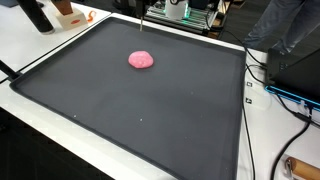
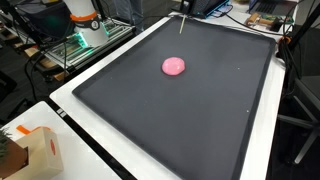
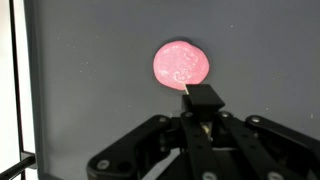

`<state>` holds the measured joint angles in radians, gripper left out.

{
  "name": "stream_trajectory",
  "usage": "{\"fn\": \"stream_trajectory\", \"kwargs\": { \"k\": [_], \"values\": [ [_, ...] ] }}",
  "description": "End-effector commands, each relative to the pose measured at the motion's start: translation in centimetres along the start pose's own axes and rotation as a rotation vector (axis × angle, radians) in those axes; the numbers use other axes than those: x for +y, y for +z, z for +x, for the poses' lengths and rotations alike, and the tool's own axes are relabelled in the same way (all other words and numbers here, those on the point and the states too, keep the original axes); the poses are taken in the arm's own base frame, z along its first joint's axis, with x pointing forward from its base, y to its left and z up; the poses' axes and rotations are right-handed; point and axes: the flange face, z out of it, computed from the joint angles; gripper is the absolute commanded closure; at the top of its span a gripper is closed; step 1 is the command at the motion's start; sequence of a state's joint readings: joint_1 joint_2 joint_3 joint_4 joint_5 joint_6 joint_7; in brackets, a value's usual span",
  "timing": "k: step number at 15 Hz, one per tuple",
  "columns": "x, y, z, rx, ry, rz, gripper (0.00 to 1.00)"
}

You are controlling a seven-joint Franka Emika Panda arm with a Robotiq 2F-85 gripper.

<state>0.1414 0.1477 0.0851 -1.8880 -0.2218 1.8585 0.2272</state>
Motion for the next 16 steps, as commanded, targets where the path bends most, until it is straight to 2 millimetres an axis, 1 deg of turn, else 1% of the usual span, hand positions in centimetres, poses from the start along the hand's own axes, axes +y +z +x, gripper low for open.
{"fn": "stream_trajectory", "kwargs": {
  "k": [1,2,3,7,13,14,16],
  "values": [
    [1.2,-0.2,-2.5,0.064,-0.038,0.056,0.97],
    [1.4,-0.3,-2.8,0.074,-0.040,0.062,0.97],
    [0.8,-0.5,-1.1,0.048,-0.024,0.027,0.87],
    [1.2,-0.6,-2.0,0.063,-0.030,0.033,0.87],
    [1.2,-0.5,-2.1,0.063,-0.031,0.033,0.87],
    [1.2,-0.5,-2.1,0.063,-0.031,0.033,0.97],
    [1.6,0.7,-1.5,0.052,-0.036,0.086,0.97]
  ]
}}
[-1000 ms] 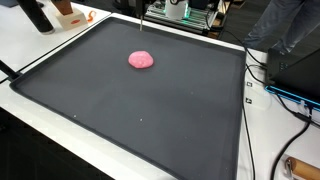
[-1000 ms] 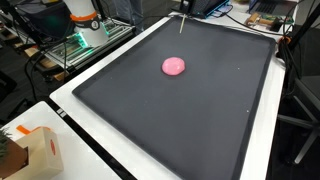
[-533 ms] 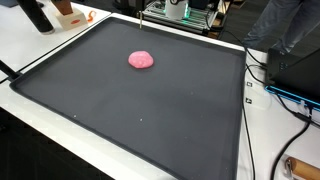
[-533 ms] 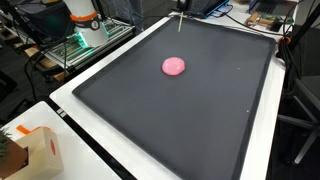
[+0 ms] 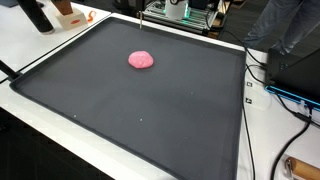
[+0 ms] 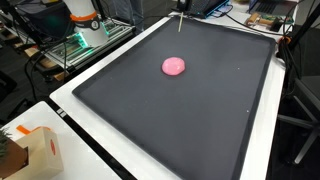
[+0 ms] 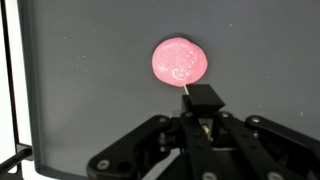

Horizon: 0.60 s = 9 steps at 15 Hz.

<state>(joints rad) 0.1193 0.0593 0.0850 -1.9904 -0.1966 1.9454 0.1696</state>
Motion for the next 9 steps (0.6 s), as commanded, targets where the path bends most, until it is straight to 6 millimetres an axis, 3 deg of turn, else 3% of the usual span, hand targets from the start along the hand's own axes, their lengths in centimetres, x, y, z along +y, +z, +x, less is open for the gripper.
{"fn": "stream_trajectory", "kwargs": {
  "k": [1,9],
  "values": [
    [0.7,1.7,0.4,-0.016,0.001,0.085,0.97],
    [2.5,6.8,0.5,-0.008,-0.007,0.209,0.97]
  ]
}}
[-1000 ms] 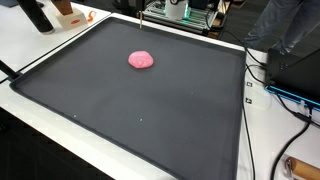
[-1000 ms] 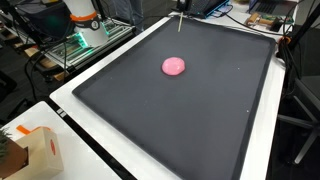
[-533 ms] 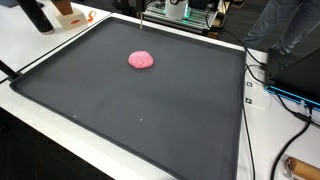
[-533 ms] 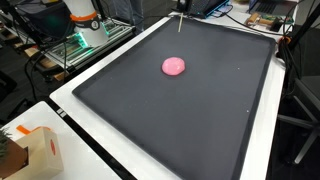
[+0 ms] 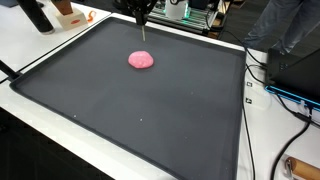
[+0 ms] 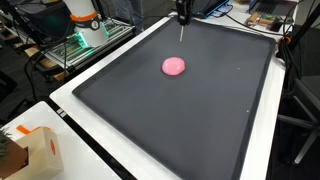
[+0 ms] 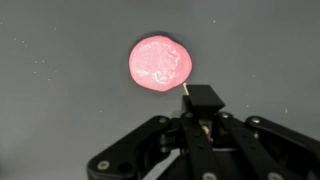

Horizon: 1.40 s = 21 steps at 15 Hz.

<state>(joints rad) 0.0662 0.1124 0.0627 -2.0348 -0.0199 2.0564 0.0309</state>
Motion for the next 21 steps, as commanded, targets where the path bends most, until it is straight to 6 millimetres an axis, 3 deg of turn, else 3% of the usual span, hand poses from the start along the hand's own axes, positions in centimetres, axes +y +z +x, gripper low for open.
{"fn": "stream_trajectory", "kwargs": {
  "k": [1,10,21],
  "values": [
    [0.9,2.6,-0.5,0.001,-0.006,0.037,0.97],
    [1.7,7.2,-0.7,-0.014,0.022,0.035,0.97],
    [2.8,10.2,-0.3,-0.030,0.047,0.035,0.97]
  ]
}}
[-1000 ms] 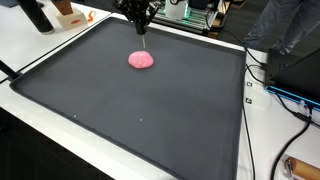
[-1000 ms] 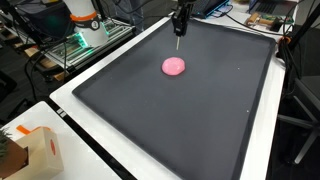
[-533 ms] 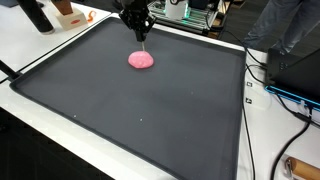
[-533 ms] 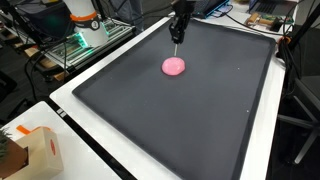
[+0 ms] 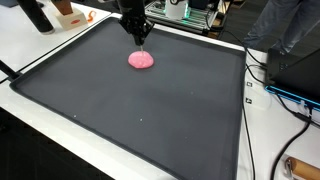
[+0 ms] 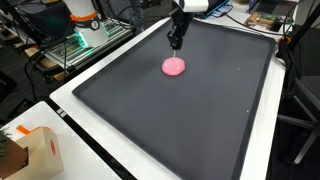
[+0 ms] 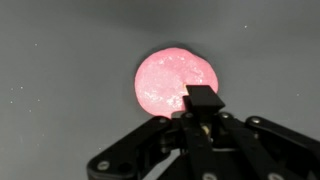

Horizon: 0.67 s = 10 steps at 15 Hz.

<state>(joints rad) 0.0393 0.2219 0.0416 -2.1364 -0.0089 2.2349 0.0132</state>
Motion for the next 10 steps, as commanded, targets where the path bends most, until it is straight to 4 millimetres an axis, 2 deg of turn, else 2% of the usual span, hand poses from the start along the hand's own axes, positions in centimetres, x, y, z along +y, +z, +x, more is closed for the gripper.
{"fn": "stream_trajectory", "kwargs": {
  "k": [1,10],
  "values": [
    [0.5,1.2,-0.2,0.002,0.013,0.018,0.97],
    [0.8,2.7,-0.2,0.006,0.013,0.025,0.97]
  ]
}}
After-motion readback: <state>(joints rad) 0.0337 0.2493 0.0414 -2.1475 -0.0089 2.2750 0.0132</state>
